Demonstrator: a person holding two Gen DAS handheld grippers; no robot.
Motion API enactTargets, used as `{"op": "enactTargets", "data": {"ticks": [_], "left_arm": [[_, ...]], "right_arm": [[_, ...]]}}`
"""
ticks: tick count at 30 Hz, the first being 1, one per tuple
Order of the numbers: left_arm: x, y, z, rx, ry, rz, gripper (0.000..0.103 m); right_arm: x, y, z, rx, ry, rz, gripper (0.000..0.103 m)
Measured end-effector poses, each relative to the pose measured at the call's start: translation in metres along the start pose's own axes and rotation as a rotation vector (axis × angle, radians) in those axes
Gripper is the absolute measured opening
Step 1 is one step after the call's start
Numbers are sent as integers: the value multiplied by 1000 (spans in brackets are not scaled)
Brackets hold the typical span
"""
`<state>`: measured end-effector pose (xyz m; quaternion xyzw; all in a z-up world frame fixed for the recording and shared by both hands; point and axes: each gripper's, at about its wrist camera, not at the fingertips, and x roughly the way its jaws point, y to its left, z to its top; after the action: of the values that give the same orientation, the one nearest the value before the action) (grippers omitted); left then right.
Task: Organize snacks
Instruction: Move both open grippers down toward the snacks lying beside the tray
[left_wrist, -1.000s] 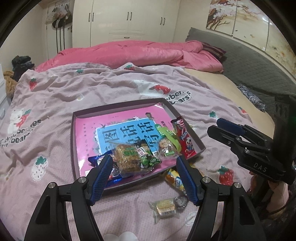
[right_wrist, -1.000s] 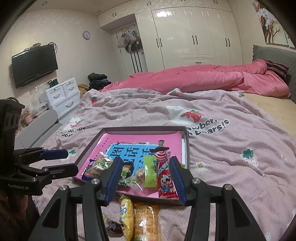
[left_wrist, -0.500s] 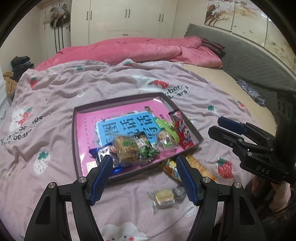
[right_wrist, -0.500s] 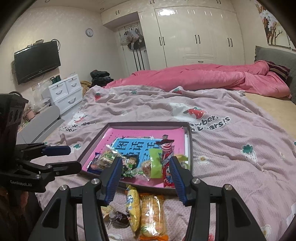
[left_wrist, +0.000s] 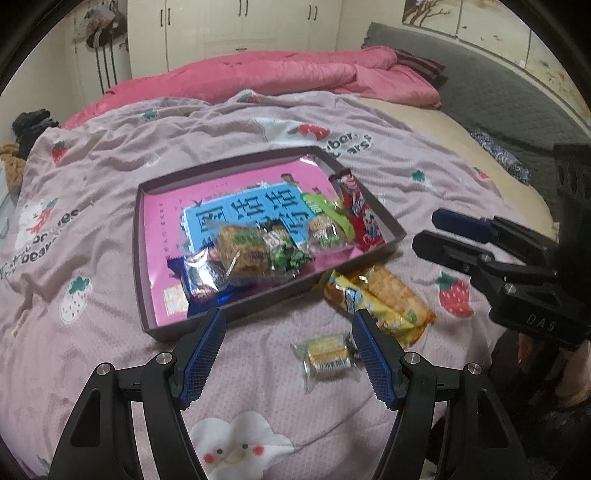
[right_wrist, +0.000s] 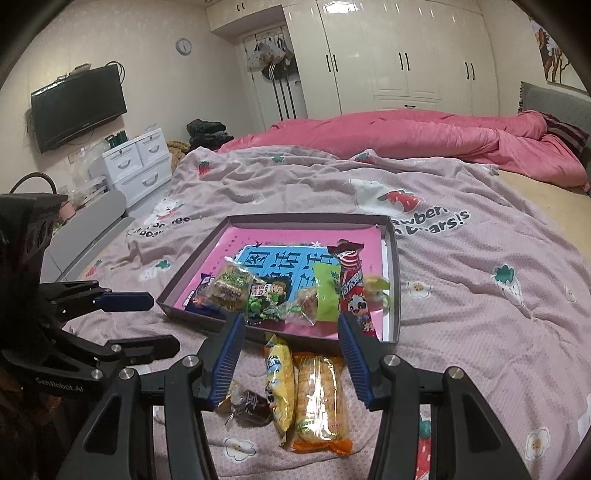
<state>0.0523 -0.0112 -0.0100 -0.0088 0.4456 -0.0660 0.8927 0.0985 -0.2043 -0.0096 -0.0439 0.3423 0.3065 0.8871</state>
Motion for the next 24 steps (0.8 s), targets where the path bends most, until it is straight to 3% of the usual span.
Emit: {"op": "enactTargets", "data": {"ticks": [24], "left_arm": [[40, -18, -30, 13, 162, -75, 73]], "right_arm": [[13, 4, -16, -23, 96, 28, 52]]}}
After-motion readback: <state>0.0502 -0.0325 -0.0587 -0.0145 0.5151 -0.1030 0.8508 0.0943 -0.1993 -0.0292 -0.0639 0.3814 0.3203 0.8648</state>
